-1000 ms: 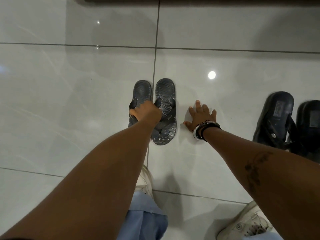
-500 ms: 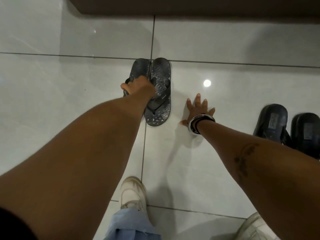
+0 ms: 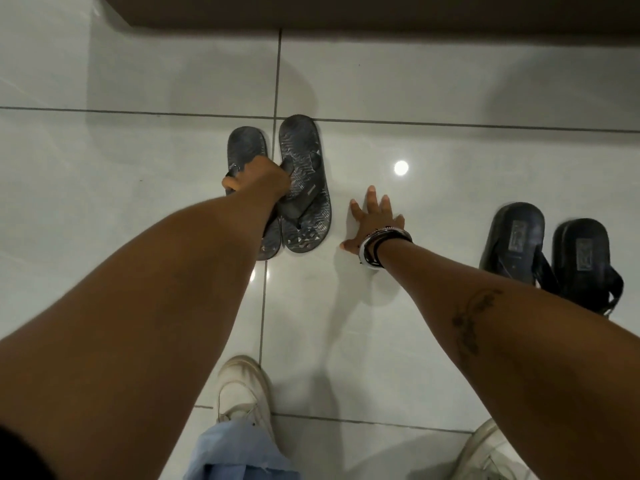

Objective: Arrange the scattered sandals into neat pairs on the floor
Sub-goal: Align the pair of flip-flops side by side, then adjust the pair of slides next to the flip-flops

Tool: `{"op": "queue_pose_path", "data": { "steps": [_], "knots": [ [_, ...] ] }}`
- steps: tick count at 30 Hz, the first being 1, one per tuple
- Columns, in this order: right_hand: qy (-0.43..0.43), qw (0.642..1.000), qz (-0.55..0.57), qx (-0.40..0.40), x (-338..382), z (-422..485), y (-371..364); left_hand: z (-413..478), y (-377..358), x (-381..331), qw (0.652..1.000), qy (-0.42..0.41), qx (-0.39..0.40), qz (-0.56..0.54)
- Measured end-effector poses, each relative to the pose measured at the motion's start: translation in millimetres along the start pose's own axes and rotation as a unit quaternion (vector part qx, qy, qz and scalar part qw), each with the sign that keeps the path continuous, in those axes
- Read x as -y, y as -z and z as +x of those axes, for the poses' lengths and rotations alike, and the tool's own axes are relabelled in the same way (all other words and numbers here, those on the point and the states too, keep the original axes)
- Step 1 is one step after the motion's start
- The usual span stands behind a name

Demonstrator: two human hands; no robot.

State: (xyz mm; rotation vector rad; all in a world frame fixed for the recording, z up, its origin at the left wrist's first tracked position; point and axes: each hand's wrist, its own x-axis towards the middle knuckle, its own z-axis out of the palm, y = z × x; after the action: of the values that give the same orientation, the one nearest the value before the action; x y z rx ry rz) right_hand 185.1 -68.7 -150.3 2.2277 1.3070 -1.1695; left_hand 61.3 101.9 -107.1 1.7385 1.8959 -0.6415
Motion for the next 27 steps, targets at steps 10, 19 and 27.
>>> {"op": "queue_pose_path", "data": {
  "steps": [10, 19, 27],
  "knots": [
    [0.023, 0.995, 0.004, -0.093, -67, -33, 20, -1, -12, 0, 0.997, -0.012, -0.046, 0.059],
    [-0.352, 0.906, 0.137, -0.193, -205, -101, 26, -77, -39, -36, 0.956, -0.142, -0.187, 0.174],
    [-0.422, 0.890, 0.160, -0.074, -257, -130, -19, -150, -142, -161, 0.904, -0.371, 0.062, 0.205]
  ]
}}
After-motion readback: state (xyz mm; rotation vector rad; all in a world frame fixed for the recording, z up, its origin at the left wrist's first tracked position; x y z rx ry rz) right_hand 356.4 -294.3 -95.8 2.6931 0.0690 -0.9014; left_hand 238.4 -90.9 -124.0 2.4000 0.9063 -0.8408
